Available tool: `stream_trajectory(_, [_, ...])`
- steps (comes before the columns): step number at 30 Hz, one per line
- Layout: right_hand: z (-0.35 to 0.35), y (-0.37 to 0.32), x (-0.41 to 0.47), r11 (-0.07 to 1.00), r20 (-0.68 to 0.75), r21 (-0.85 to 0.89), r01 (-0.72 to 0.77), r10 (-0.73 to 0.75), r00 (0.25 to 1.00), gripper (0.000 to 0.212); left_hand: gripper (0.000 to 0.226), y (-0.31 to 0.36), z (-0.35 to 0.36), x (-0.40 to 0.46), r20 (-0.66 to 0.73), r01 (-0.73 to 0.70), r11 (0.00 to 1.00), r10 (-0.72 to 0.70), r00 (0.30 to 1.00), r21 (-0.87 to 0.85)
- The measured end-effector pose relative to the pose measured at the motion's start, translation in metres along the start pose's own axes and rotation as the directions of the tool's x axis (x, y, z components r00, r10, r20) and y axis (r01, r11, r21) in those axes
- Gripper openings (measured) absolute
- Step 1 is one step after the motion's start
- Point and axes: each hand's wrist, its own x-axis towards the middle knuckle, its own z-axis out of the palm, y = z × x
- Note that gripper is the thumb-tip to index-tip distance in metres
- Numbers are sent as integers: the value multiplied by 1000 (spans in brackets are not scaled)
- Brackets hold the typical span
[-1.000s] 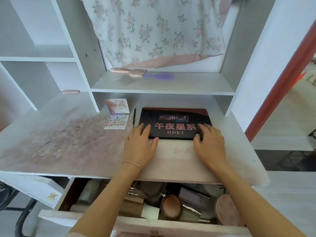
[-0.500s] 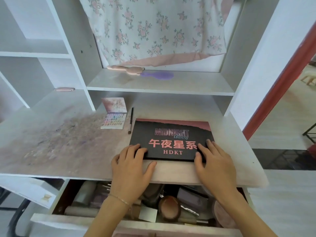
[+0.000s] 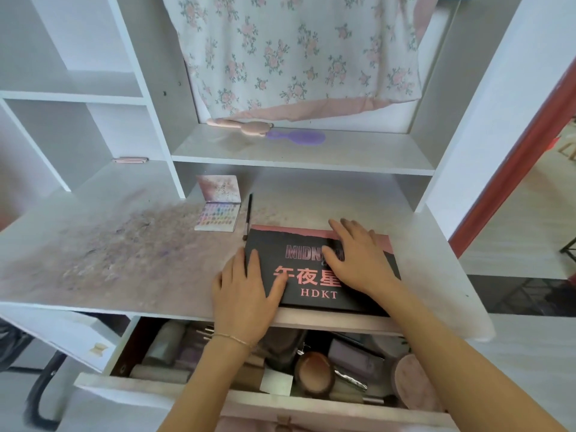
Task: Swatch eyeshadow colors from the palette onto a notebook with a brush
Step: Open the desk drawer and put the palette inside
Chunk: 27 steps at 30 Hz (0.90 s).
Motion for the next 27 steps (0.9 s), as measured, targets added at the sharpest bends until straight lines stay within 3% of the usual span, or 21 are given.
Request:
stream_trajectory(9, [7,2,-1,999,-98,-30,-35,32,995,48,72,-4,-2,-21,-80,-52,997,46,996,-63])
stream_trajectory(13, [6,2,-15,1000,-130,1,-27,27,991,43,86,-9,-4,-32,-48,7,999,-8,999,-32])
stream_trajectory(18, [8,-3,-43,1000,-181,-5,-25,24,983,42,87,-11,-11,-55,-139,99,993,-107,984,-61])
stream_trajectory(23, [11,-13,-63,999,-229,10,-38,39,973,40,81,-13,-16,-67,-73,207,928,-241,968,-310])
stream_trajectory(27, [9,-15,-65,1000,-184,-14,-16,13,983,40,58,-11,-17,-66,-19,214,866,-249,968,-451])
